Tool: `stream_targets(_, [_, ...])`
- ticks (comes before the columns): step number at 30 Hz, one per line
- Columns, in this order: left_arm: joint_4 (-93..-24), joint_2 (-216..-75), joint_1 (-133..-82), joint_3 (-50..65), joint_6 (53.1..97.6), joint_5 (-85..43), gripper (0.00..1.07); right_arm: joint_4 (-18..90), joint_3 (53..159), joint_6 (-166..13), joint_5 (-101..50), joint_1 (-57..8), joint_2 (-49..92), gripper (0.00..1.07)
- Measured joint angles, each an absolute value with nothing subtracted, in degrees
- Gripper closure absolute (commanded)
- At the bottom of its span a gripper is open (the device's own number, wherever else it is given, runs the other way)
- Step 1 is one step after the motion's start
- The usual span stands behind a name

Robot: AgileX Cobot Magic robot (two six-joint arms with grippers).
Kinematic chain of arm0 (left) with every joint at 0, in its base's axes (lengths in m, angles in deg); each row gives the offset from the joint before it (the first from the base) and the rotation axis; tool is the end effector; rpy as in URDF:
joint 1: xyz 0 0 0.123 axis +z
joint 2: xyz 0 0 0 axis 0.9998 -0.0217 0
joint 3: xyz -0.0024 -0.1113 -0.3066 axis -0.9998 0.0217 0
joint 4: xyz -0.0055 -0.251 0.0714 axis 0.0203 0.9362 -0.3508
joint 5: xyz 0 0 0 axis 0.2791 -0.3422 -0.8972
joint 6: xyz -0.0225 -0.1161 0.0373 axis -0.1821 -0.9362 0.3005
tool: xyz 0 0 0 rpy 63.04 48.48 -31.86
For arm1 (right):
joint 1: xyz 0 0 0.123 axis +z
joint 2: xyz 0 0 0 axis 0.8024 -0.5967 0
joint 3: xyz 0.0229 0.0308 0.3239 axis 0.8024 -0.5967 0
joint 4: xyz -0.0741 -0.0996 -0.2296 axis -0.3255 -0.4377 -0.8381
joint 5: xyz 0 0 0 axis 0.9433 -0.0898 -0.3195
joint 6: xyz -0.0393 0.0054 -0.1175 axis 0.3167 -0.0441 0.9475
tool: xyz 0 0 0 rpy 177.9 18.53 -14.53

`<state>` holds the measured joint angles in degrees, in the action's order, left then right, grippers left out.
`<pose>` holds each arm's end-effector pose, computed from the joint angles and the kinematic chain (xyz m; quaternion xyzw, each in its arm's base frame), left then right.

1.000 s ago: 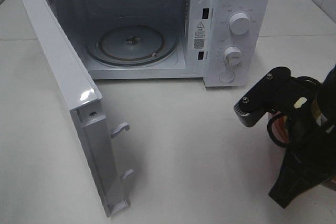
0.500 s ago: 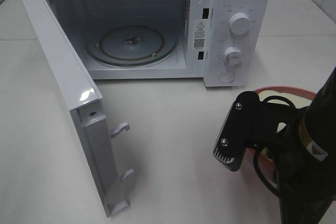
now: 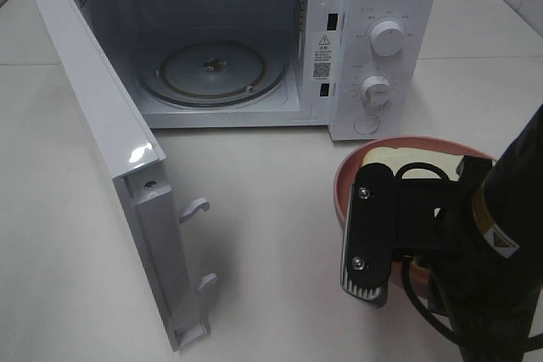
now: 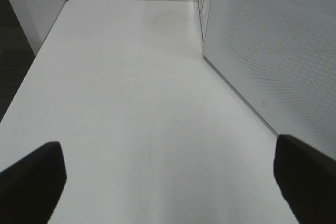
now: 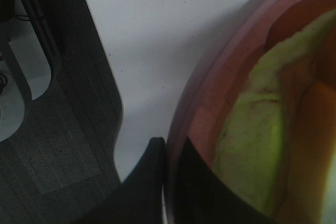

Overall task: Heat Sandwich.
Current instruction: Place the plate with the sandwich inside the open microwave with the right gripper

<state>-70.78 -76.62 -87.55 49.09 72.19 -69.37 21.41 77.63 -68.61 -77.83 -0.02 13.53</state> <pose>-0.0080 -0.0049 0.2684 -0.0036 0.8473 -0.0139 0.5309 0.1467 0.1579 0.2074 -0.6020 0.7883 -0.0684 0.1072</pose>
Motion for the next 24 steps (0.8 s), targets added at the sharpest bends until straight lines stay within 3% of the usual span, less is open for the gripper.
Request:
stream_targets(16, [-70.78, -76.62, -87.55, 49.09, 72.19, -69.37, 0.05, 19.58, 77.63, -48.9, -71.98, -0.02, 13.53, 1.04])
stream_targets(24, [-70.78, -76.62, -87.55, 49.09, 72.19, -69.37, 0.05, 17.92, 77.63, -48.32, -71.87, -0.02, 13.53, 1.07])
